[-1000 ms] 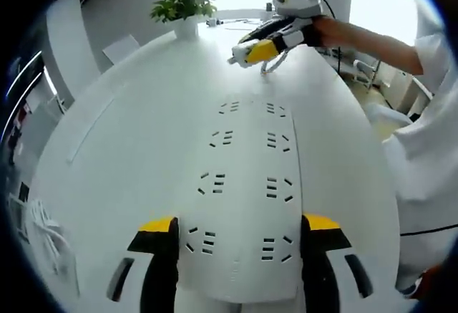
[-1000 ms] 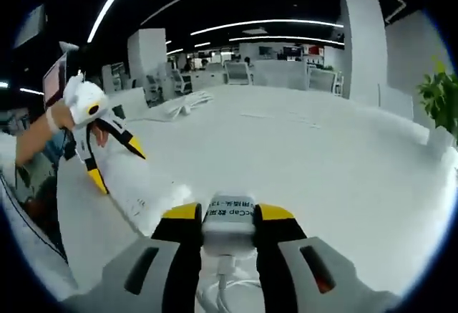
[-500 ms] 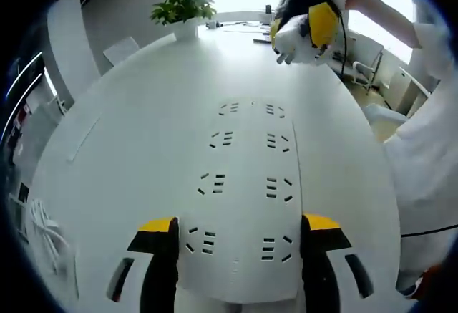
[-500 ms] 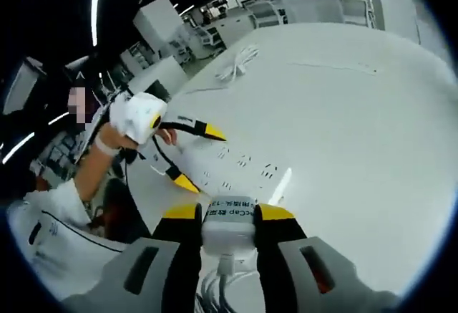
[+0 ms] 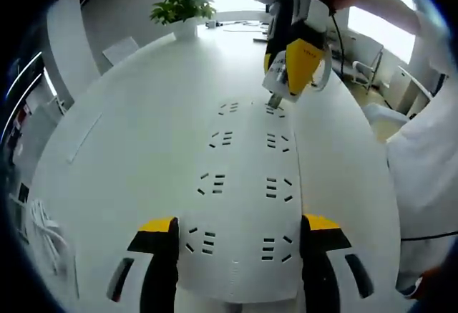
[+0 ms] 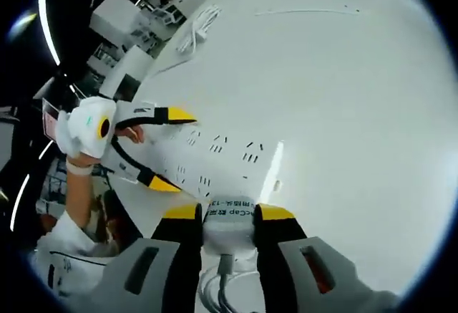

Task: Straighten the power strip on the desk, plug the charger into it

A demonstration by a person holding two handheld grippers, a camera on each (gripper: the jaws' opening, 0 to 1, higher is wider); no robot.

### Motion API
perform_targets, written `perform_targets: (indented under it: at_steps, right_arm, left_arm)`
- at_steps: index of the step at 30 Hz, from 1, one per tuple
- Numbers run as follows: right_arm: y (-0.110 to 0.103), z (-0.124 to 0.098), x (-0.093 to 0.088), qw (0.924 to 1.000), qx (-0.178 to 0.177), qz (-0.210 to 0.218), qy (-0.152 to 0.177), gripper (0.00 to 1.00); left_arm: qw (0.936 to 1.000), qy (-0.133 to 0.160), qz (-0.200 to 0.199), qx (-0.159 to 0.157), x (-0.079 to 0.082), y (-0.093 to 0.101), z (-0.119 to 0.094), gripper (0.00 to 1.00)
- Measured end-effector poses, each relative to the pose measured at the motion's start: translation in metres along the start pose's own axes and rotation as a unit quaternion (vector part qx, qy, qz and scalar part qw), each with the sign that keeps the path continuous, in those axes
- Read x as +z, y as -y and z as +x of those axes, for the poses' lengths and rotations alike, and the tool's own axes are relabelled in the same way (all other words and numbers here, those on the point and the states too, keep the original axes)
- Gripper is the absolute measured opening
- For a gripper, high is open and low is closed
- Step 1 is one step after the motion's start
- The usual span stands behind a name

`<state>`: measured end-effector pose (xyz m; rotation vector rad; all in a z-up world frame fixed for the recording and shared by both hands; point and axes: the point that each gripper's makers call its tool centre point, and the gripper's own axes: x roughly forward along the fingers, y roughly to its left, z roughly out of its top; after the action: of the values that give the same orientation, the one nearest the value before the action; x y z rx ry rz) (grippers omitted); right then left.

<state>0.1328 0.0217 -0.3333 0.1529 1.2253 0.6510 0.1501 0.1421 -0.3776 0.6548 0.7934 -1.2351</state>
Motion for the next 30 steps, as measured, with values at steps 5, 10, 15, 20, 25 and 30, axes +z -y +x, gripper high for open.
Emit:
perform_targets:
  at_steps: [5, 10, 15, 20, 25, 30]
  right_arm:
    - [-0.010, 0.000, -0.009, 0.9995, -0.028, 0.010, -0.012, 0.28]
    - [-0.013, -0.001, -0.011, 0.9954, -0.088, 0.026, -0.028, 0.27]
    - [-0.014, 0.004, -0.014, 0.9919, -0.117, 0.038, -0.030, 0.27]
    - [-0.014, 0.006, -0.015, 0.9878, -0.149, 0.024, -0.038, 0.27]
    - [-0.010, 0.006, 0.001, 0.9841, -0.172, 0.034, -0.023, 0.26]
    - [-0.008, 0.006, 0.001, 0.9819, -0.187, 0.028, -0.003, 0.26]
  left_arm:
    - [1.0000, -0.004, 0.000, 0.000, 0.000, -0.001, 0.000, 0.70]
    - [0.9999, -0.015, 0.001, 0.000, 0.000, 0.001, 0.000, 0.69]
    - [0.9998, -0.019, 0.004, -0.001, 0.001, -0.007, 0.004, 0.69]
    - [0.9998, -0.017, 0.007, 0.000, 0.001, -0.006, 0.003, 0.69]
    - [0.9998, -0.017, 0.013, 0.001, 0.002, -0.006, 0.003, 0.68]
    - [0.9998, -0.014, 0.014, 0.003, 0.001, -0.001, 0.001, 0.68]
